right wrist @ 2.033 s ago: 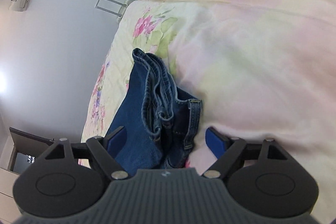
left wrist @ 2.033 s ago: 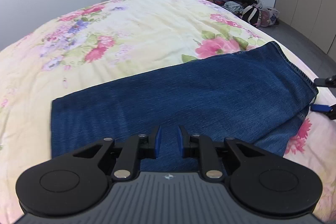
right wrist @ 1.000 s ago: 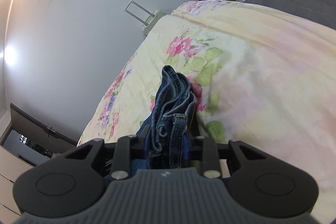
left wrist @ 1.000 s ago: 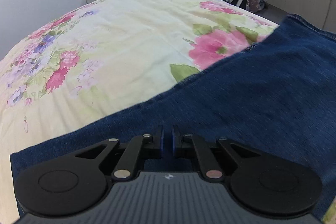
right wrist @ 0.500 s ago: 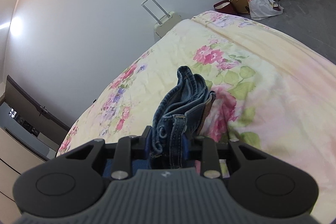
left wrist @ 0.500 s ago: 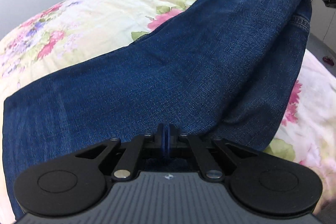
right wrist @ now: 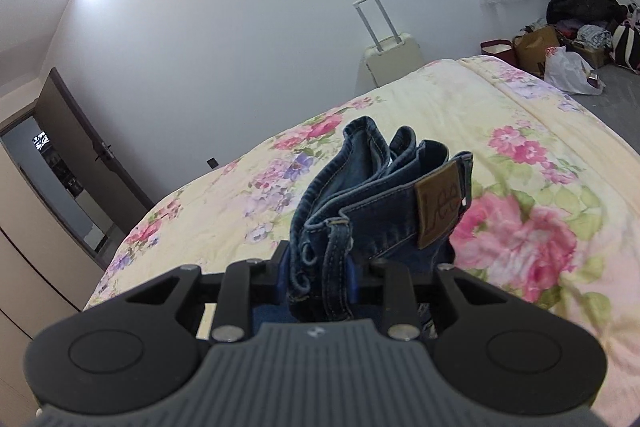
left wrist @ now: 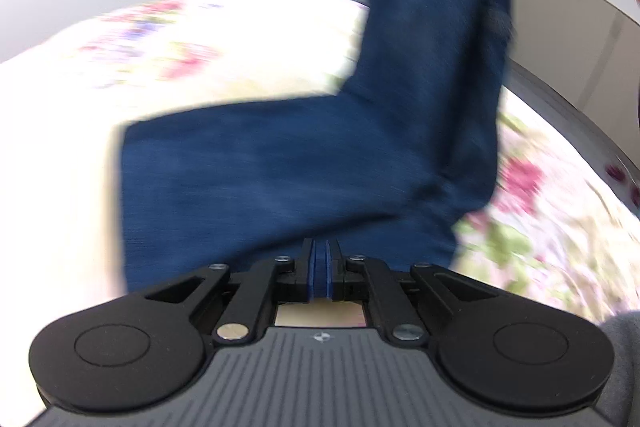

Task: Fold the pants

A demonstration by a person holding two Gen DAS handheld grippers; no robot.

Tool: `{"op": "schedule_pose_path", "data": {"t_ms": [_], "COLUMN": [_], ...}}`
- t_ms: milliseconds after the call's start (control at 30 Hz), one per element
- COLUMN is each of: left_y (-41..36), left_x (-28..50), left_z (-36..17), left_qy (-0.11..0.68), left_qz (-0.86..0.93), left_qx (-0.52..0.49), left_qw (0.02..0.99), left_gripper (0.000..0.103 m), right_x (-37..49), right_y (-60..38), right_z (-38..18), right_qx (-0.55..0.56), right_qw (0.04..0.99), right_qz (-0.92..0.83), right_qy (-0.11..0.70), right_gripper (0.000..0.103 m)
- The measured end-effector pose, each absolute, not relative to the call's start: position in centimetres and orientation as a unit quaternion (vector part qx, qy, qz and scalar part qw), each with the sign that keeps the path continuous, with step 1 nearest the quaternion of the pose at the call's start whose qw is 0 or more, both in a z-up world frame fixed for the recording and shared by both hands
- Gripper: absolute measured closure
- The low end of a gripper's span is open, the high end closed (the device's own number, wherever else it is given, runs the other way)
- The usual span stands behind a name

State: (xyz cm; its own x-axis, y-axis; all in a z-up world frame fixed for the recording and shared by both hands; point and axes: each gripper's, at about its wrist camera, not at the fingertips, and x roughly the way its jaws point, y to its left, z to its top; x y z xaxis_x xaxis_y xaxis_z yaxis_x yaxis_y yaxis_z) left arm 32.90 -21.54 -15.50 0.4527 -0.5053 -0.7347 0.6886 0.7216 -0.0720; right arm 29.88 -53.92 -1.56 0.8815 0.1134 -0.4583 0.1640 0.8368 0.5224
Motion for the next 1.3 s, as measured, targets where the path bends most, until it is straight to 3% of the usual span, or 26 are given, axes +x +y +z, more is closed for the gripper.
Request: {"op": "schedule_pose_path", "data": {"t_ms": [167,300,567,700,800,900,967,1100,1133,1300], "left_y": [-13.9,-8.7,-3.9,-3.3,-3.3,-3.9,-4.7,-7.1,-7.9,-12.9], "left_x": [35.2,36.0,38.0,38.8,39.7,40.9,41.9,44.3,45.0,47.4], "left_z": [-12.5,-13.5,-16.5,-17.1,-17.4,-17.4,-17.3,-17.6,-17.9,-19.1], "left_qy": [0.358,0.363,0.406,0.413,0.422,0.428,0.431,0.431,0.432,0.42], "left_qz": [-0.263,-0.2,-0.19,-0.215,-0.233,-0.25,-0.262,-0.277,-0.277,-0.292], "left_qx": [0.054,0.007,-0.066,-0.113,-0.157,-0.183,-0.192,-0.197,-0.192,-0.14], "left_qw": [0.894,0.91,0.891,0.878,0.862,0.849,0.842,0.836,0.837,0.847], "left_gripper": [0.096,0.096,0.096,0.096,0.087,0.079,0.071,0.047,0.045,0.04], "right_x": [33.6,36.9,41.8,42.4,42.5,42.4,42.2,40.3,40.0,40.1], "right_y": [-48.3,-43.4,-31.9,-30.1,-29.9,-30.0,-30.3,-32.2,-33.1,-37.6], "right_z": [-1.7,-3.6,-14.5,-18.6,-19.2,-18.6,-17.4,-14.4,-13.7,-13.4], "right_qx": [0.277,0.268,0.197,0.166,0.154,0.148,0.158,0.157,0.15,0.087], "right_qw": [0.926,0.921,0.888,0.882,0.881,0.879,0.879,0.895,0.902,0.92], "right_qz": [0.01,0.026,0.064,0.058,0.059,0.07,0.085,0.089,0.08,0.023], "right_qy": [0.256,0.28,0.411,0.436,0.444,0.447,0.442,0.408,0.397,0.382], "right_gripper": [0.08,0.08,0.086,0.085,0.084,0.074,0.055,0.049,0.045,0.045]}}
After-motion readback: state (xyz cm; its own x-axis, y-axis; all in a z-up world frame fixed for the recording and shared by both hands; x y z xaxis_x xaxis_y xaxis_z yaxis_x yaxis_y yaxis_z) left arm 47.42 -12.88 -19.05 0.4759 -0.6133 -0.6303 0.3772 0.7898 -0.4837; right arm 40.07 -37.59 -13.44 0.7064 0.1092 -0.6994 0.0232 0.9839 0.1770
